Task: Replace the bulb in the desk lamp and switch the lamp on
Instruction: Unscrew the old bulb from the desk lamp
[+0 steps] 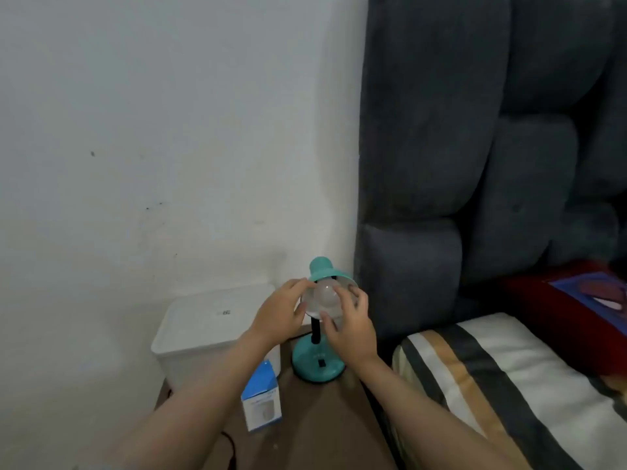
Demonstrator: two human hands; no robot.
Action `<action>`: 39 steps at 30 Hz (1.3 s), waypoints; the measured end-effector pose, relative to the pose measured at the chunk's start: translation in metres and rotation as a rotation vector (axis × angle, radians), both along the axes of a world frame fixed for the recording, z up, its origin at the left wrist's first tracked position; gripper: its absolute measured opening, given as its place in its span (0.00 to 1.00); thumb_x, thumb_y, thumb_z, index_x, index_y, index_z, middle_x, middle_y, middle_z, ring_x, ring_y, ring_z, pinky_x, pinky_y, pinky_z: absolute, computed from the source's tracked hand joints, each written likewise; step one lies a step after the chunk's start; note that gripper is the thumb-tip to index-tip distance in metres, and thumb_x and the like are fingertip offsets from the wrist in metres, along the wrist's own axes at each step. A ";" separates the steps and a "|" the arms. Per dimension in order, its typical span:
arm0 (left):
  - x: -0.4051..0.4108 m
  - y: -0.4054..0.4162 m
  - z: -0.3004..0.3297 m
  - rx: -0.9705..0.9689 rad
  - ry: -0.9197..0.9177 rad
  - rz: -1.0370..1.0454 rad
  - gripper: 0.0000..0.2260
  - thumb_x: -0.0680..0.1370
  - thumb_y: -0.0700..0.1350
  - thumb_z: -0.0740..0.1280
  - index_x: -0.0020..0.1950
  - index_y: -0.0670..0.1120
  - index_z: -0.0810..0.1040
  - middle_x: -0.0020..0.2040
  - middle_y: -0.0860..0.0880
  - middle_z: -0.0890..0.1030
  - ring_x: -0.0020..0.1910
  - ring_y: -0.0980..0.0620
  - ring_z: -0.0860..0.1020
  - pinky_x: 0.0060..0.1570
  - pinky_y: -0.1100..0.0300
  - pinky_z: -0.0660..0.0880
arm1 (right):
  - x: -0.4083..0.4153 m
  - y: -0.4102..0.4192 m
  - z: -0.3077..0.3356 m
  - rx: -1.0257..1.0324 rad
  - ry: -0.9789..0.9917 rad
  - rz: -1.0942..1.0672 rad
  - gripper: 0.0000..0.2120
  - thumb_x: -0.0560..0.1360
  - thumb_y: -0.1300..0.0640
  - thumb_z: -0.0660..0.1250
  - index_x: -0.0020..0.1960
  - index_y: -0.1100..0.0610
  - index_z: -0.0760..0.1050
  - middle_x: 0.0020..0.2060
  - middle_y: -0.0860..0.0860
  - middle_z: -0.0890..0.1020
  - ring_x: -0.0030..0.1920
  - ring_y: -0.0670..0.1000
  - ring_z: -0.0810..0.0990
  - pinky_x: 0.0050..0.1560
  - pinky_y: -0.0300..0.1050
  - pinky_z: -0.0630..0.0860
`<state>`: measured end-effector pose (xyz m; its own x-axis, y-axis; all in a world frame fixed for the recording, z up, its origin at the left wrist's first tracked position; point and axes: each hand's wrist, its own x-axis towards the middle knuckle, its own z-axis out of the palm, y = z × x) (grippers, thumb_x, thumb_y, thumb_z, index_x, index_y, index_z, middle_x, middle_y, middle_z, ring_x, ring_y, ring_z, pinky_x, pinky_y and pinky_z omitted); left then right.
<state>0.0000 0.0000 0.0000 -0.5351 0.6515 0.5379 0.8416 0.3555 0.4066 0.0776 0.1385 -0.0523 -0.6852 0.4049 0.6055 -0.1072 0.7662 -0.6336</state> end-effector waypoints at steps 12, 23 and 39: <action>-0.019 0.005 -0.005 0.092 -0.040 0.001 0.18 0.71 0.30 0.65 0.56 0.48 0.78 0.49 0.46 0.81 0.46 0.49 0.79 0.49 0.49 0.78 | -0.021 0.003 0.004 0.012 0.014 -0.005 0.22 0.73 0.55 0.69 0.65 0.52 0.70 0.62 0.53 0.70 0.56 0.53 0.76 0.46 0.48 0.80; -0.019 0.007 -0.003 0.089 -0.124 0.019 0.20 0.71 0.30 0.63 0.53 0.52 0.77 0.49 0.46 0.81 0.46 0.49 0.79 0.49 0.48 0.78 | -0.017 -0.004 0.002 -0.047 -0.017 -0.070 0.27 0.72 0.54 0.70 0.68 0.52 0.67 0.67 0.54 0.67 0.61 0.55 0.73 0.51 0.52 0.79; -0.021 0.007 -0.008 0.106 -0.106 0.003 0.20 0.71 0.30 0.63 0.54 0.52 0.77 0.47 0.45 0.81 0.46 0.48 0.78 0.48 0.47 0.78 | -0.027 -0.017 0.000 -0.228 0.161 -0.119 0.22 0.71 0.56 0.71 0.64 0.54 0.71 0.61 0.55 0.68 0.58 0.52 0.73 0.55 0.44 0.76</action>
<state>-0.0213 0.0073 -0.0081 -0.5944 0.5925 0.5438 0.7909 0.3082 0.5288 0.0507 0.1219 -0.0528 -0.5274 0.6141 0.5872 -0.1387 0.6196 -0.7726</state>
